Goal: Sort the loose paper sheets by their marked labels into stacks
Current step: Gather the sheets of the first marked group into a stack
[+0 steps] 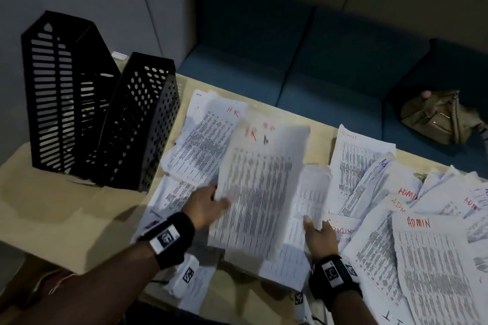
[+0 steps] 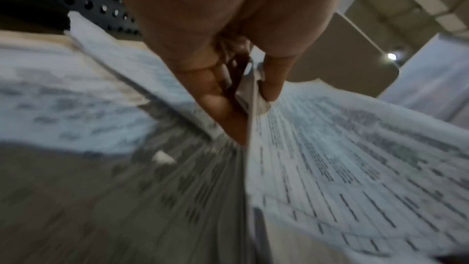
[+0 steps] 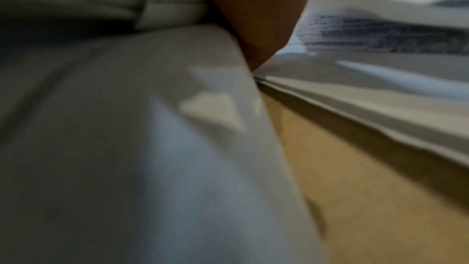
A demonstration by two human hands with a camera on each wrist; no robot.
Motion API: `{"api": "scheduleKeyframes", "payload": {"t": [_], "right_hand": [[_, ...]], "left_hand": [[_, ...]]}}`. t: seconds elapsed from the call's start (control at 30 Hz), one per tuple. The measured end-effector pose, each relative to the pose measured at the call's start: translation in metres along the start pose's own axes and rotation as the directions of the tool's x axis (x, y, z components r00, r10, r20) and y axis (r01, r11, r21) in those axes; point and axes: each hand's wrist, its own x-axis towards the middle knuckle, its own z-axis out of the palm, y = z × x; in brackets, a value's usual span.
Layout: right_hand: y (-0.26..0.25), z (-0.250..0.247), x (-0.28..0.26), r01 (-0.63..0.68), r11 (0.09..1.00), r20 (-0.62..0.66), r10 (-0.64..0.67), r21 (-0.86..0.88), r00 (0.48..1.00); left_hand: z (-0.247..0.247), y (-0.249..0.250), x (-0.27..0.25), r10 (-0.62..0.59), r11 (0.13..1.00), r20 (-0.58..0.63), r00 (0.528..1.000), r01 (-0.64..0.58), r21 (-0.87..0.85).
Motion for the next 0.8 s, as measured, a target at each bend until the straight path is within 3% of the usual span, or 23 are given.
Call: {"api": "scheduleKeyframes", "payload": {"t": [0.13, 0.3, 0.43, 0.67, 0.8], "right_hand": [[-0.001, 0.005, -0.003, 0.056, 0.998, 0.055, -0.055, -0.014, 0.997], [-0.011, 0.006, -0.021, 0.045, 0.998, 0.081, -0.042, -0.033, 0.996], [0.004, 0.005, -0.016, 0.02, 1.0, 0.124, -0.02, 0.003, 0.992], [0.008, 0.01, -0.009, -0.006, 0.994, 0.054, 0.012, -0.11, 0.998], [0.007, 0.011, -0.005, -0.022, 0.994, 0.03, 0.025, -0.109, 0.999]], "left_hand": [[0.028, -0.02, -0.01, -0.047, 0.984, 0.122, 0.991, 0.025, 0.177], [0.04, -0.019, -0.011, -0.043, 0.951, 0.13, 0.991, 0.001, 0.308], [0.037, -0.006, -0.009, 0.048, 0.983, 0.044, 0.998, -0.055, 0.175], [0.043, 0.006, -0.003, 0.016, 1.0, -0.125, 0.992, -0.013, 0.024], [0.044, 0.003, 0.002, -0.041, 0.999, -0.148, 0.988, 0.046, 0.027]]}}
